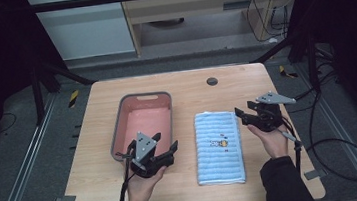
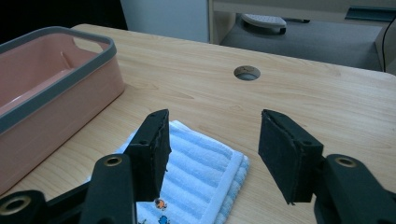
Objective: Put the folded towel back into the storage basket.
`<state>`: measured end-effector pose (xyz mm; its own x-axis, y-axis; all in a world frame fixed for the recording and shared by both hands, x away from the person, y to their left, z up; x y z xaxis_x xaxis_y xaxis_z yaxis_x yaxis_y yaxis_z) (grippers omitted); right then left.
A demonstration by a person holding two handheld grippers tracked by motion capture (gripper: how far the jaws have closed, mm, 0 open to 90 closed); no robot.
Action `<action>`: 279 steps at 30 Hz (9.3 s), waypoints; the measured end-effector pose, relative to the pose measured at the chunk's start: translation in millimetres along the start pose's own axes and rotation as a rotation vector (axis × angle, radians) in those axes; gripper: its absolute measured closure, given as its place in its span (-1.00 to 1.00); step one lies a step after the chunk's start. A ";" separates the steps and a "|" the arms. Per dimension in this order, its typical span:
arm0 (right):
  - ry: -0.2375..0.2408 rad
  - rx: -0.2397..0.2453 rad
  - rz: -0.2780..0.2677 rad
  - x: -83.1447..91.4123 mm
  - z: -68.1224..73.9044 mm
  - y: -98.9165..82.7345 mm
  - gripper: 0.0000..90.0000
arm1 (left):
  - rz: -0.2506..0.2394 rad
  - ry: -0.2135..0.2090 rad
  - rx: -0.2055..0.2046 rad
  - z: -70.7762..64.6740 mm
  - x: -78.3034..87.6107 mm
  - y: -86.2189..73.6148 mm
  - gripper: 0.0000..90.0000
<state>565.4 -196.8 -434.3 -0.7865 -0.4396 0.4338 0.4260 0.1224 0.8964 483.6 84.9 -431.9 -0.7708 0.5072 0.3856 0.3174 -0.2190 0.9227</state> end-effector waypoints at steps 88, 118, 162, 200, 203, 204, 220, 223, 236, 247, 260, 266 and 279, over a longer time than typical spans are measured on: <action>-0.026 -0.047 0.288 -89.6 -28.8 -88.6 0.17 | 0.291 -0.108 -0.003 -75.4 -81.5 -101.3 0.32; 0.056 -0.075 0.213 -74.1 -13.3 -69.8 0.85 | 0.246 -0.137 0.029 -83.0 -74.1 -88.4 0.89; 0.062 0.051 -0.048 -16.2 27.8 47.8 0.87 | 0.060 -0.140 -0.032 -60.2 -20.0 5.6 0.89; 0.104 0.115 -0.108 -46.9 96.0 113.1 0.87 | -0.042 -0.019 -0.017 19.0 31.8 40.3 0.89; 0.112 0.120 -0.111 -50.6 101.9 116.5 0.87 | -0.044 -0.008 -0.018 25.5 35.0 39.8 0.89; 0.115 0.118 -0.112 -52.1 104.0 117.3 0.87 | -0.048 -0.004 -0.016 27.3 35.7 40.0 0.89; 0.153 0.136 -0.106 -86.7 138.4 130.2 0.87 | -0.042 0.055 0.010 67.2 47.0 35.7 0.89; 0.163 0.139 -0.106 -93.6 144.6 131.3 0.87 | -0.042 0.066 0.018 74.5 49.0 34.8 0.89; 0.176 0.124 -0.108 -113.8 162.4 136.6 0.87 | -0.042 0.102 0.054 102.7 52.2 26.9 0.89; 0.192 0.122 -0.099 -138.1 173.5 134.7 0.87 | -0.029 0.136 0.080 121.2 49.7 18.4 0.89; 0.195 0.143 -0.068 -163.6 181.1 126.9 0.87 | 0.016 0.157 0.090 136.2 37.8 2.3 0.89; 0.196 0.156 -0.043 -172.6 182.5 117.7 0.87 | 0.043 0.162 0.089 138.5 33.3 -5.3 0.89; 0.194 0.152 -0.001 -184.3 180.5 96.6 0.86 | 0.115 0.165 0.065 137.1 20.0 -26.9 0.89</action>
<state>670.8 56.7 -411.2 -0.6798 -0.6007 0.4207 0.3419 0.2480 0.9064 535.4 215.2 -448.0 -0.8060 0.3371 0.4866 0.4391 -0.2107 0.8734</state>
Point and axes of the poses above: each handheld gripper's, and its own axes: x roughly backward along the jaws, y roughly out of its top, z roughly to its left, the point moved 8 cm from there along -x, roughly forward along the jaws, and after that the axes turned 3 degrees about y, right-handed, at the moved point
